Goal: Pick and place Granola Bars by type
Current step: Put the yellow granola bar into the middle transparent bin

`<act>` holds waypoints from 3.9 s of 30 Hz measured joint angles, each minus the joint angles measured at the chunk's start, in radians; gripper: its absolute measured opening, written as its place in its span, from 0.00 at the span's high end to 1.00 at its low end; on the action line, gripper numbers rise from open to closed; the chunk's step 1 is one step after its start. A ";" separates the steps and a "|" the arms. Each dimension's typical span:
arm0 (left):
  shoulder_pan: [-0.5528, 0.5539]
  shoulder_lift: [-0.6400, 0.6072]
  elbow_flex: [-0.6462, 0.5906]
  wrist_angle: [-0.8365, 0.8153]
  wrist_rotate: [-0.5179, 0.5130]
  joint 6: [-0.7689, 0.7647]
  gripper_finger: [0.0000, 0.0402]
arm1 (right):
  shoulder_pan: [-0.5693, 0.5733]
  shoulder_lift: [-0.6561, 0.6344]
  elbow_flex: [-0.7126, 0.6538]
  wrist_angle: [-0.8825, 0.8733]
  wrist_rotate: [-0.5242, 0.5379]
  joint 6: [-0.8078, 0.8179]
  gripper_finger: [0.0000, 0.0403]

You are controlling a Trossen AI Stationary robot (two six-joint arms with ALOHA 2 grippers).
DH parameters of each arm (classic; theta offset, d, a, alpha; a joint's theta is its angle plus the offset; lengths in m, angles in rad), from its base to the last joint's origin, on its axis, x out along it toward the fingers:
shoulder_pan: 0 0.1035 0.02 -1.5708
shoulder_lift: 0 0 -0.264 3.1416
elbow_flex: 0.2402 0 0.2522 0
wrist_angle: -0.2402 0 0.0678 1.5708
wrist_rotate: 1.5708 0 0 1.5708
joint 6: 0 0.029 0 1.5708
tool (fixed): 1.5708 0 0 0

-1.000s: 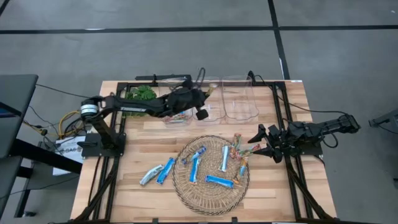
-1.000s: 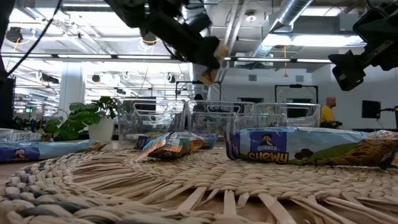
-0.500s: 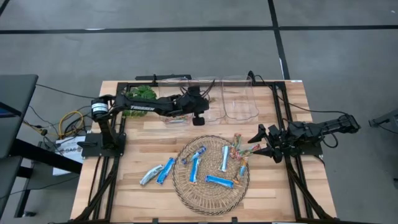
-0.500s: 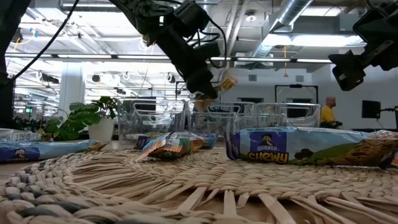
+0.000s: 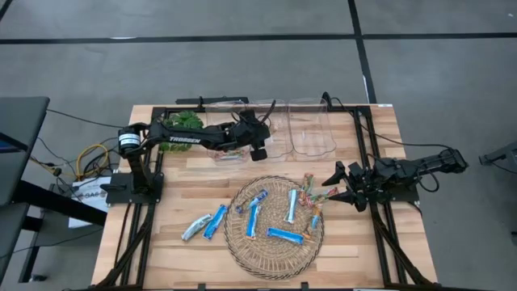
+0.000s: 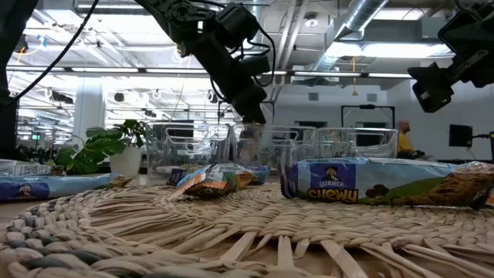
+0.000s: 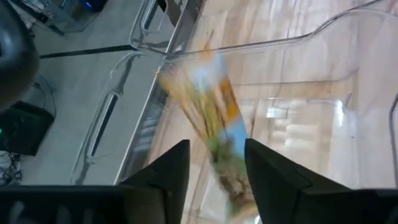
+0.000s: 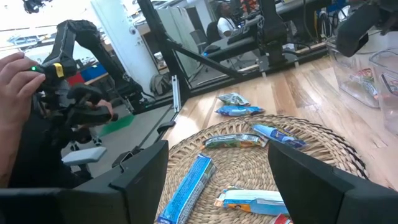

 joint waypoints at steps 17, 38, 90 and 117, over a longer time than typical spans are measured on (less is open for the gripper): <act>-0.122 -0.064 0.000 0.116 0.039 0.058 0.53 | 0.000 0.000 0.000 0.000 0.001 0.000 0.33; -0.632 -0.126 0.000 -0.116 0.178 -0.092 0.53 | 0.000 0.000 0.000 0.000 0.001 0.000 0.33; -0.881 -0.124 -0.074 -1.087 0.331 -1.321 0.59 | 0.000 0.000 0.000 0.000 0.001 0.000 0.33; -0.843 -0.125 -0.309 -0.795 0.413 -1.374 0.52 | 0.000 0.000 0.000 0.000 0.001 0.000 0.33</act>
